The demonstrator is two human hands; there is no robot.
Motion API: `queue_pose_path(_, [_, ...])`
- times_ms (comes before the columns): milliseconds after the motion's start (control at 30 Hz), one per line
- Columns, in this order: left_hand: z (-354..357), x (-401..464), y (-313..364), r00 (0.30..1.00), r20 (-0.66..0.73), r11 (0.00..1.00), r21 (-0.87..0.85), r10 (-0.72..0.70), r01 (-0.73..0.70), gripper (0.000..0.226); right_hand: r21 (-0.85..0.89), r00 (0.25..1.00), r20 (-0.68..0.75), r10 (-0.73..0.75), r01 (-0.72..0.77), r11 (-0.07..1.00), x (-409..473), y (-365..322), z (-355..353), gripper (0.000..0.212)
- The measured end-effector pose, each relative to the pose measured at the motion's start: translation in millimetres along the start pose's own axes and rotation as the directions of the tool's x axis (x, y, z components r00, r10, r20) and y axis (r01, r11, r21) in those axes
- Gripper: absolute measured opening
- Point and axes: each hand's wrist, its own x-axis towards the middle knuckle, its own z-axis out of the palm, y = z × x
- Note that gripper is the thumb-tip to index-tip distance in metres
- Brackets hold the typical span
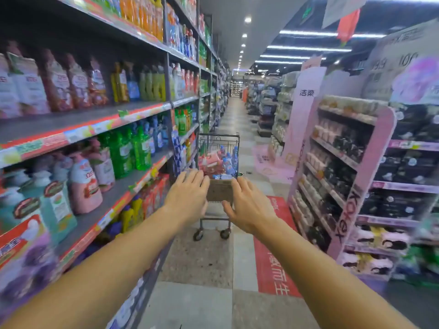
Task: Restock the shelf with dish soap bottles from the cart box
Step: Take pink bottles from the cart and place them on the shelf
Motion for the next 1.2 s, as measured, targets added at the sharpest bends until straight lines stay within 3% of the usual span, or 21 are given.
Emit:
queue_pose_path(233, [52.2,140.8,-25.5,0.997,-0.039,0.998,-0.025,0.063,-0.064,0.064,0.032,0.995,0.066,0.080,-0.083,0.996,129.7,62.0,40.8,0.062])
queue_pose_path(367, [92.4,212.9,-27.4,0.999,0.007,0.987,-0.155,0.041,-0.039,0.059,0.002,0.992,0.099,0.075,-0.075,0.997,177.9,96.0,59.9,0.066])
queue_pose_path(633, [180.8,359.4,11.5,0.991,0.020,0.983,-0.130,0.131,-0.128,0.052,-0.061,0.985,0.088,0.147,-0.142,0.988,270.9,234.2,100.0,0.052])
queue_pose_path(800, [228.5,451.1,28.4,0.994,0.041,0.975,-0.203,0.106,-0.095,0.043,-0.033,0.984,0.095,0.151,-0.149,0.988,337.0,317.1,135.8,0.053])
queue_pose_path(967, [275.8,530.6,25.6,0.996,0.071,0.982,-0.185,0.049,-0.035,0.054,-0.024,0.984,0.143,0.108,-0.106,0.994,403.7,380.7,175.0,0.057])
queue_pose_path(1200, [349.5,597.9,-14.6,0.984,0.175,0.995,-0.091,-0.034,0.050,0.051,0.037,0.971,0.235,0.039,-0.049,0.998,499.0,416.5,242.5,0.056])
